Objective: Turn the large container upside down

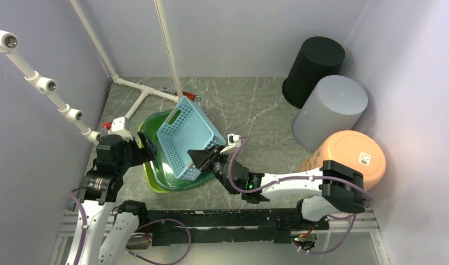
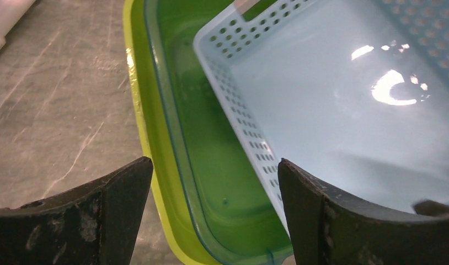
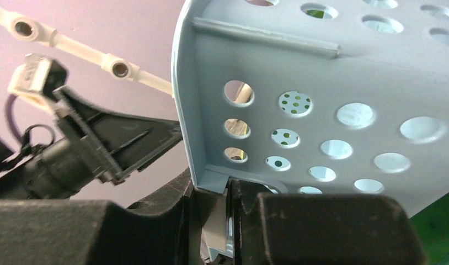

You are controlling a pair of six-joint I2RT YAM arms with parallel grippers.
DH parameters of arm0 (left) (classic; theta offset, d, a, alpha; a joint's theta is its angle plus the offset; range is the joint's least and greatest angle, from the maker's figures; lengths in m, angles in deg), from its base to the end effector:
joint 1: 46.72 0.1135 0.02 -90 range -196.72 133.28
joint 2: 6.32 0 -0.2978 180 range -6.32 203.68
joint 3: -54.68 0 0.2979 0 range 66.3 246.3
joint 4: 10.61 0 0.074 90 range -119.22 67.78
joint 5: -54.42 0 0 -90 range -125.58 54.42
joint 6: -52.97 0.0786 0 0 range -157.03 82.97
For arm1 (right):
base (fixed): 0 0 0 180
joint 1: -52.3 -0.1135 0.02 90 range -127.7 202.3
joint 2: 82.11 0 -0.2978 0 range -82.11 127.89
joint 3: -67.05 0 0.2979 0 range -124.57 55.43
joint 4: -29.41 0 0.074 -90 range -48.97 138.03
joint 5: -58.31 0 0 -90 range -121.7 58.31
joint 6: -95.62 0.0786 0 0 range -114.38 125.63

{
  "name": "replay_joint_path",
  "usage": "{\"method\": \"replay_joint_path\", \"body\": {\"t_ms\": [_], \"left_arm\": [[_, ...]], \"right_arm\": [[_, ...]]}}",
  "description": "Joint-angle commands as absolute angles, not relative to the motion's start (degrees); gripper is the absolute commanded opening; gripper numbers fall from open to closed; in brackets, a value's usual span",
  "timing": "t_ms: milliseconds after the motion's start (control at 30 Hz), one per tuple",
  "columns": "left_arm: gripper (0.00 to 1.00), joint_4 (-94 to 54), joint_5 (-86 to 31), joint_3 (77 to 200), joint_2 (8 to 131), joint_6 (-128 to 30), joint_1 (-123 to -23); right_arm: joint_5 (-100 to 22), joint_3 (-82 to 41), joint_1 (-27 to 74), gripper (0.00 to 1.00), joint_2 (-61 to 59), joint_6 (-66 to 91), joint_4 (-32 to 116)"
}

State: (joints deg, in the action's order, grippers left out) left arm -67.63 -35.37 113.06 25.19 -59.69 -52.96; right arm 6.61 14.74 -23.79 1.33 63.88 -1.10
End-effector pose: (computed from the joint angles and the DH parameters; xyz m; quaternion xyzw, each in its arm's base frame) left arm 0.1628 -0.0181 0.3271 -0.1229 0.8579 -0.1260 0.4827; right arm 0.1378 0.3539 0.2539 0.1238 0.6992 0.5219 0.4727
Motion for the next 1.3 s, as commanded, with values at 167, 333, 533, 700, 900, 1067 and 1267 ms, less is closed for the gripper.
{"method": "replay_joint_path", "body": {"t_ms": [167,333,533,700,900,1067,1267], "left_arm": [[0.94,-69.9,-41.7,115.7,28.4,-61.8,-52.5],[0.94,-69.7,-42.2,115.1,28.0,-62.1,-52.3],[0.94,-70.5,-43.4,115.5,29.2,-62.4,-52.2],[0.94,-69.9,-43.0,114.9,29.4,-62.4,-52.2],[0.93,-70.0,-43.0,115.0,30.2,-62.3,-52.0],[0.92,-69.7,-42.4,114.8,29.9,-62.2,-51.9],[0.92,-69.5,-42.2,114.6,29.8,-62.2,-51.9]], "right_arm": [[2.3,9.4,-24.5,0.0,-5.9,42.9,-2.4],[7.0,9.9,-25.0,0.0,-9.4,33.0,1.0],[10.8,9.5,-25.1,0.0,-13.0,12.0,2.5],[18.9,8.8,-25.1,0.0,-13.3,-6.0,3.1],[23.9,11.3,-25.1,0.0,-12.9,-25.0,6.1],[32.8,14.3,-25.0,0.0,-9.0,-44.9,-3.9],[32.8,17.3,-23.2,0.0,-6.9,-48.8,-5.7]]}}
